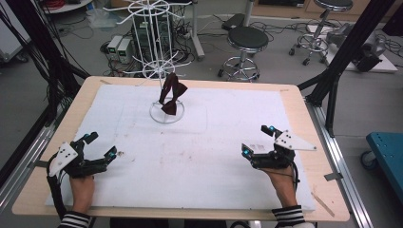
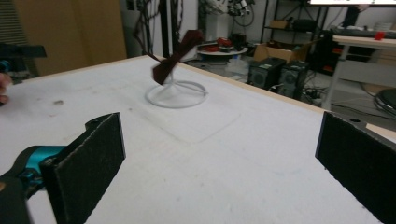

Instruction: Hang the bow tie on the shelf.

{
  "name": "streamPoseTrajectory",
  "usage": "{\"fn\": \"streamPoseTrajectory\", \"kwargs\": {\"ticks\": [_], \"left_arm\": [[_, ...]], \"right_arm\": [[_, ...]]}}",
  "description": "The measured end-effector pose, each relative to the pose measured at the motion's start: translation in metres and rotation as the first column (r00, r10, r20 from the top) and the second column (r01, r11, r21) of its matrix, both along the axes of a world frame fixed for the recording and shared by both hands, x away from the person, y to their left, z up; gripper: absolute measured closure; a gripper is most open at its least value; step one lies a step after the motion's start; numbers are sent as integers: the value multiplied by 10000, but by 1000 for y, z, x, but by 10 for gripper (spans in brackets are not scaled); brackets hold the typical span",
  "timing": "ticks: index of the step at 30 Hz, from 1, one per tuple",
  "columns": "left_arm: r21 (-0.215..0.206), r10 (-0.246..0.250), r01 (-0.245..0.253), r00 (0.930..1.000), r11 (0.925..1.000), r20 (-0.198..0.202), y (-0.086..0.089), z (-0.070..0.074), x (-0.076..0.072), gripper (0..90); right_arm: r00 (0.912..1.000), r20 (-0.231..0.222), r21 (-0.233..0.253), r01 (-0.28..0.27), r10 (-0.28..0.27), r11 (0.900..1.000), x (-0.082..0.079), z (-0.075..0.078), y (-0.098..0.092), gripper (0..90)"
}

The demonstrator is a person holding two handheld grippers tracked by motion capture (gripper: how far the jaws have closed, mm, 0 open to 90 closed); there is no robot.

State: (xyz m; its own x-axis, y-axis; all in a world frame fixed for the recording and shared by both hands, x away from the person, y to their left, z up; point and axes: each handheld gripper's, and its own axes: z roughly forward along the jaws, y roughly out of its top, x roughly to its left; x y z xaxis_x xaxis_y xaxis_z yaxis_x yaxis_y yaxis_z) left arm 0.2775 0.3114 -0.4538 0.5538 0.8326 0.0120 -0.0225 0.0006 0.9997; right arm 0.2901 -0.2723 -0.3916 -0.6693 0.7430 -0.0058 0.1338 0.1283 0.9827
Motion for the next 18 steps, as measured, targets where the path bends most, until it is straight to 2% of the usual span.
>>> {"fn": "streamPoseTrajectory", "kwargs": {"ticks": [4, 6, 9, 14, 16, 17, 18], "left_arm": [[125, 11, -10, 10000, 9999, -36, -1, 0, 0, 92], [152, 1, 0, 10000, 9999, -37, -1, 0, 0, 92], [58, -1, 1, 10000, 10000, -81, -1, 0, 1, 92], [89, 4, -4, 10000, 10000, -43, -1, 0, 1, 92], [127, 3, -3, 10000, 9999, -46, -1, 0, 1, 92], [123, 2, -2, 10000, 9999, -44, -1, 0, 0, 92], [123, 0, 0, 10000, 9999, -43, -1, 0, 0, 92]], "right_arm": [[9990, 171, -60, 410, -409, 9991, -8, -17, -4, 7], [9981, 251, 158, 564, -568, 9983, -13, -25, -5, 7], [9971, 75, 309, 758, -761, 9966, -17, -38, -6, 7], [9937, 316, 901, 1041, -1073, 9905, -20, -56, -7, 7], [9925, 369, 1053, 1124, -1168, 9881, -20, -58, -7, 7], [9912, 531, 935, 1162, -1215, 9888, -20, -58, -8, 7], [9913, 429, 988, 1196, -1243, 9879, -20, -59, -8, 7]]}}
